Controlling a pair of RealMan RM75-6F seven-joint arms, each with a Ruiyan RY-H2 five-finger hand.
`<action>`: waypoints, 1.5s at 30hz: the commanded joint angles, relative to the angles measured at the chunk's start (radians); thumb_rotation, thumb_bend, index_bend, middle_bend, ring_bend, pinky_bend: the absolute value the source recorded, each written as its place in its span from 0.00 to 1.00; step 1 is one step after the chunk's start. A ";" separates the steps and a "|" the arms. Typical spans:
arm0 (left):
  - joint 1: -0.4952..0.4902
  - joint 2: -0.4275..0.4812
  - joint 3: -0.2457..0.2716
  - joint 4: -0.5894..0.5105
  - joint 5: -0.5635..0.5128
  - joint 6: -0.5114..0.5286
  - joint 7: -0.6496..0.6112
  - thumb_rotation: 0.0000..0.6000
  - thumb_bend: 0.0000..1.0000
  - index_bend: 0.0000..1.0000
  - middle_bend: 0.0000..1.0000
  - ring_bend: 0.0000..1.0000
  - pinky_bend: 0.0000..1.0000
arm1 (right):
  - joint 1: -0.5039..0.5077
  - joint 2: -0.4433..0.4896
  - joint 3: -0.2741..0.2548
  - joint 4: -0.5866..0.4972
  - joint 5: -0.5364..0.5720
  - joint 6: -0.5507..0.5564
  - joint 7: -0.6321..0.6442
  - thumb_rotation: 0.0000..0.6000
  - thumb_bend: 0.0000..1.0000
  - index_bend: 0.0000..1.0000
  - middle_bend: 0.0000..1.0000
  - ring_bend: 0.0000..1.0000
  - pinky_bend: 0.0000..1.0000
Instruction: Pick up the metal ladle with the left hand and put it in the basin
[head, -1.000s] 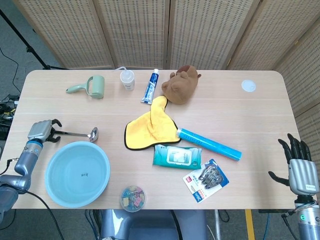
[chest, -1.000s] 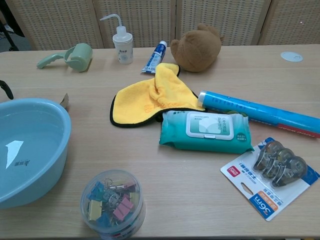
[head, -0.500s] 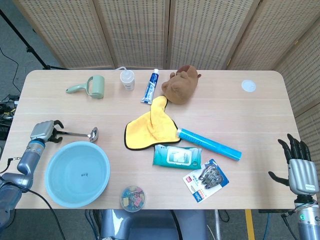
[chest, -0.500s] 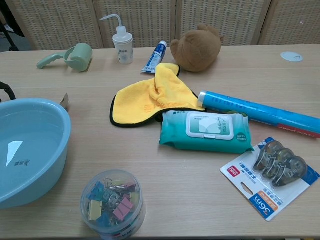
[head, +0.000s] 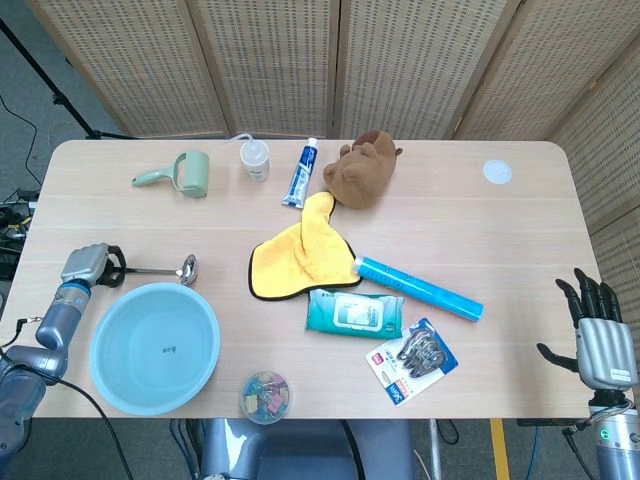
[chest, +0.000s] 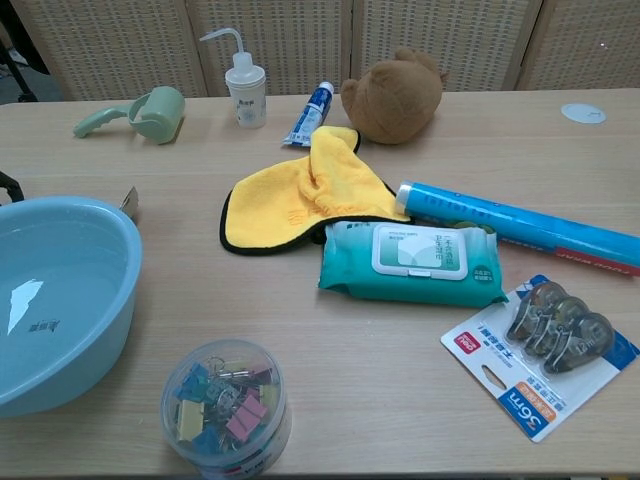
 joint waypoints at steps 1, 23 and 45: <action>0.008 -0.013 -0.002 0.018 0.000 0.018 0.005 1.00 0.37 0.60 0.90 0.76 0.73 | 0.000 0.000 -0.001 -0.001 -0.001 0.000 -0.001 1.00 0.00 0.11 0.00 0.00 0.00; 0.033 0.122 -0.032 -0.134 0.016 0.256 -0.038 1.00 0.52 0.80 0.90 0.76 0.73 | -0.003 0.011 -0.003 -0.023 -0.015 0.012 0.010 1.00 0.00 0.11 0.00 0.00 0.00; 0.168 0.469 0.022 -0.679 0.141 0.683 0.185 1.00 0.52 0.82 0.90 0.76 0.73 | -0.014 0.036 -0.009 -0.068 -0.041 0.036 0.031 1.00 0.00 0.11 0.00 0.00 0.00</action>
